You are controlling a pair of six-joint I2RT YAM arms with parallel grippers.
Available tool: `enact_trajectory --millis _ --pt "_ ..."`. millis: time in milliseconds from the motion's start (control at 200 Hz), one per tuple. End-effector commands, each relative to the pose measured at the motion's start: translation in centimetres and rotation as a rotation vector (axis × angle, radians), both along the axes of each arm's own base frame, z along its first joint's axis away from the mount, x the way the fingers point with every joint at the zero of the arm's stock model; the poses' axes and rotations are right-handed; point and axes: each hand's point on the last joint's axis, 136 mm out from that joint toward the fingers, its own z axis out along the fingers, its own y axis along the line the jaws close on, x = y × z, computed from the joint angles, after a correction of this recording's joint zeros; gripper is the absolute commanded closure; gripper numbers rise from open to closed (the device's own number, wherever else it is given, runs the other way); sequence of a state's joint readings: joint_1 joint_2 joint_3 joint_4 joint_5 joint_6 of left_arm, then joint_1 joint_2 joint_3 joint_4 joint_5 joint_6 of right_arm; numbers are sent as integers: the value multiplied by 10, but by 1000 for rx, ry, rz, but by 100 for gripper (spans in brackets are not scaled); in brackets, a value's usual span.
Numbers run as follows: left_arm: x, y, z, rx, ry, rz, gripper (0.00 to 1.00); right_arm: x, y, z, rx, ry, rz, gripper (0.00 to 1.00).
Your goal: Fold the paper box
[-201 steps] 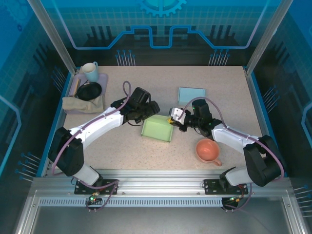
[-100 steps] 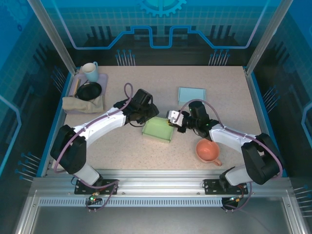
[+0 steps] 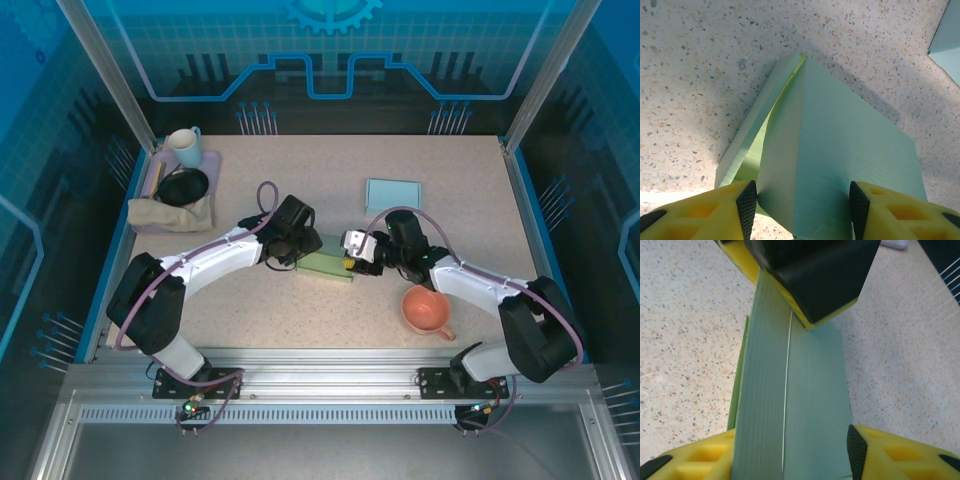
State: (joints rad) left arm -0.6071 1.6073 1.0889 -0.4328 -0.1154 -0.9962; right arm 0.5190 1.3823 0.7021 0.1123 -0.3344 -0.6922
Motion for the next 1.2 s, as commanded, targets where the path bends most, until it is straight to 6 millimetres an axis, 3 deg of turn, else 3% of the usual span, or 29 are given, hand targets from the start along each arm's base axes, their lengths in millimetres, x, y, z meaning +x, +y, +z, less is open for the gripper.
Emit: enact_trajectory --millis 0,270,380,460,590,675,705,985,1195 --pt "-9 17 -17 106 28 3 46 -16 8 29 75 3 44 45" --pt "-11 25 -19 137 27 16 43 -26 5 74 206 36 -12 32" --pt "-13 27 -23 148 31 18 40 -9 1 86 264 109 -151 28" --pt "-13 29 -26 152 34 23 39 10 -4 83 282 188 -295 28" --pt "-16 29 -31 146 41 23 38 43 -25 54 247 289 -601 29" --pt "-18 30 -34 144 47 25 38 53 -41 20 200 357 -786 29" --pt "-19 30 -35 145 50 23 38 59 -41 19 204 368 -820 29" --pt "-22 35 -46 177 65 14 36 53 -31 -62 -4 474 -964 29" --pt "-16 49 -55 183 76 42 34 52 -35 -84 -53 473 -1025 29"
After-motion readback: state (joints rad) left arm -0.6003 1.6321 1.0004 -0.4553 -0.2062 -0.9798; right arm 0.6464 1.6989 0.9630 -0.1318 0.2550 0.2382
